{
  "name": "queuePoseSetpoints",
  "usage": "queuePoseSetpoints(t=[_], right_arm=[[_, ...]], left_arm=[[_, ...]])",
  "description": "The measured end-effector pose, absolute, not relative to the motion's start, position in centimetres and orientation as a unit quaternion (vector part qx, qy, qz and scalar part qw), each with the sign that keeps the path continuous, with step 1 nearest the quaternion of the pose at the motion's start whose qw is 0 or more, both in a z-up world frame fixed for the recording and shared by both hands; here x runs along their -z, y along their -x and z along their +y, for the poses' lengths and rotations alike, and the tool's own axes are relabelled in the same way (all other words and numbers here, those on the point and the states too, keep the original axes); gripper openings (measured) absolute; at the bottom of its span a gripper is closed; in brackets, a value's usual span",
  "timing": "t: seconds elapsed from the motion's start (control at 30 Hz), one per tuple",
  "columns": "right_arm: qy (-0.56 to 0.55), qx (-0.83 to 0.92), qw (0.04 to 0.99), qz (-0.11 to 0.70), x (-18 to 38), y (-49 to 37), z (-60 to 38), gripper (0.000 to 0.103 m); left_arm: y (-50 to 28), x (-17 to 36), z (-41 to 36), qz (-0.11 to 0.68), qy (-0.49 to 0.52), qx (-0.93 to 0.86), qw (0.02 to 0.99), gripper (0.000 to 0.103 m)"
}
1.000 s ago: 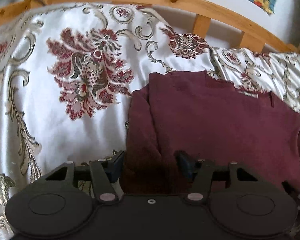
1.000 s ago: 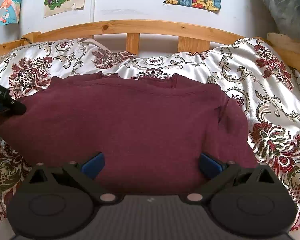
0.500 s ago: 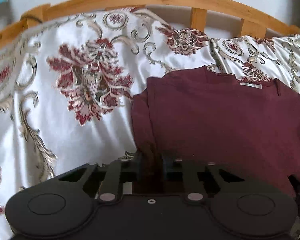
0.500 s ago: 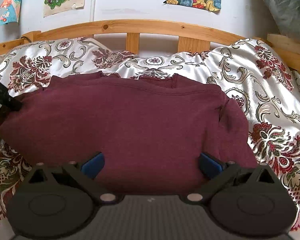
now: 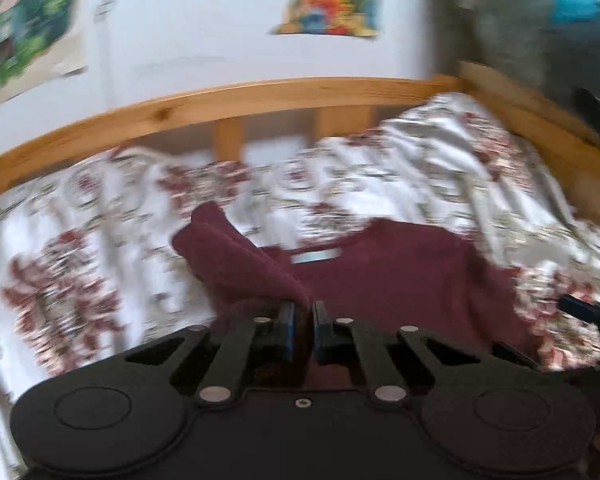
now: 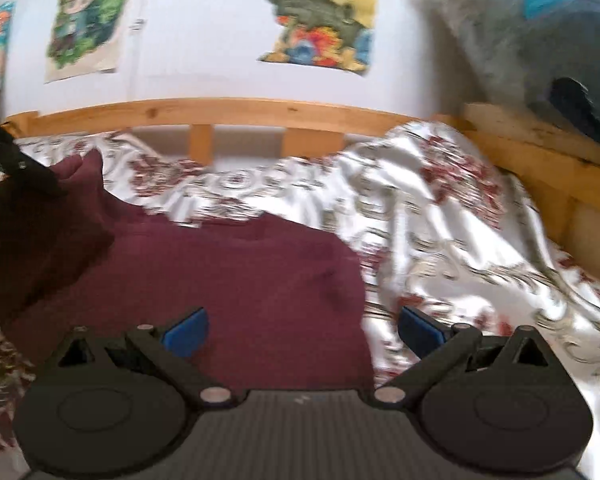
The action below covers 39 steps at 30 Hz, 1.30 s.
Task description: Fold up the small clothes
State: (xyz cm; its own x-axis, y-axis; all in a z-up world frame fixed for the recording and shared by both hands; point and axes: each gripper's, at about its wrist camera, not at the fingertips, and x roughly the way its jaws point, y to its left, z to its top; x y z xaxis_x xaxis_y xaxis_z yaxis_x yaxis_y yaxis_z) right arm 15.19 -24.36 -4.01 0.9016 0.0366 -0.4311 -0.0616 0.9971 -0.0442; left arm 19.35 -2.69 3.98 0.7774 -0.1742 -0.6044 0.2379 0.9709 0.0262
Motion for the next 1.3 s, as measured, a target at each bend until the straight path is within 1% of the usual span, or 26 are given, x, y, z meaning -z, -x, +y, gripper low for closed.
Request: queuePoseSetpoints(t=[0.1, 0.2, 0.3, 0.47, 0.6, 0.63, 0.67, 0.7, 0.73, 0.77, 0.8, 0.9, 1.03, 1.17, 1.3], right_arm=[[0.002, 0.004, 0.971, 0.238, 4.2, -16.2, -26.5, 0.103], [-0.048, 0.035, 0.964, 0.258, 5.1, -17.1, -28.8, 0.103], [-0.090, 0.039, 0.956, 0.277, 6.1, -17.2, -30.5, 0.103], [-0.108, 0.044, 0.953, 0.280, 6.4, -17.2, -31.7, 0.103], [-0.104, 0.053, 0.955, 0.274, 6.1, -16.9, -31.4, 0.103], [-0.103, 0.056, 0.955, 0.271, 6.0, -16.8, -31.3, 0.103], [-0.103, 0.057, 0.957, 0.266, 6.0, -16.7, -31.3, 0.103], [-0.103, 0.059, 0.957, 0.263, 5.8, -16.9, -31.2, 0.103], [-0.104, 0.060, 0.958, 0.259, 5.7, -16.8, -31.2, 0.103], [-0.104, 0.061, 0.960, 0.254, 5.6, -16.8, -31.2, 0.103], [-0.104, 0.060, 0.961, 0.249, 5.5, -16.7, -31.2, 0.103], [-0.101, 0.050, 0.965, 0.238, 5.3, -16.7, -30.8, 0.103], [-0.087, 0.004, 0.975, 0.206, 4.6, -16.5, -29.8, 0.103], [-0.062, -0.063, 0.980, 0.180, 3.9, -16.9, -27.9, 0.103], [-0.093, -0.177, 0.958, 0.203, 3.6, -19.3, -26.3, 0.103]], left_arm=[[-19.6, -2.7, -5.9, 0.324, -0.065, 0.146, 0.932, 0.005], [-20.2, 0.0, -8.2, 0.347, -0.067, 0.151, 0.923, 0.005], [-20.4, 1.9, -9.0, 0.359, -0.057, 0.155, 0.919, 0.005], [-19.3, 2.6, -9.2, 0.360, -0.056, 0.160, 0.918, 0.009], [-19.4, 1.4, -8.6, 0.364, -0.020, 0.161, 0.917, 0.024], [-19.4, 1.0, -8.5, 0.362, -0.011, 0.164, 0.917, 0.032], [-19.4, 0.6, -8.4, 0.360, -0.002, 0.167, 0.918, 0.037], [-19.2, 0.1, -8.2, 0.354, 0.009, 0.173, 0.919, 0.047], [-18.9, -0.3, -8.0, 0.345, 0.016, 0.178, 0.921, 0.060], [-18.5, -0.8, -7.9, 0.333, 0.019, 0.181, 0.925, 0.068], [-17.9, -1.3, -7.9, 0.314, 0.016, 0.183, 0.931, 0.077], [-15.8, -2.3, -7.7, 0.261, -0.017, 0.187, 0.947, 0.085], [-13.8, -2.3, -7.3, 0.227, -0.076, 0.168, 0.956, 0.098], [-12.9, -0.8, -6.2, 0.238, -0.119, 0.149, 0.952, 0.099], [-13.3, 1.6, -5.0, 0.274, -0.139, 0.125, 0.943, 0.099]])
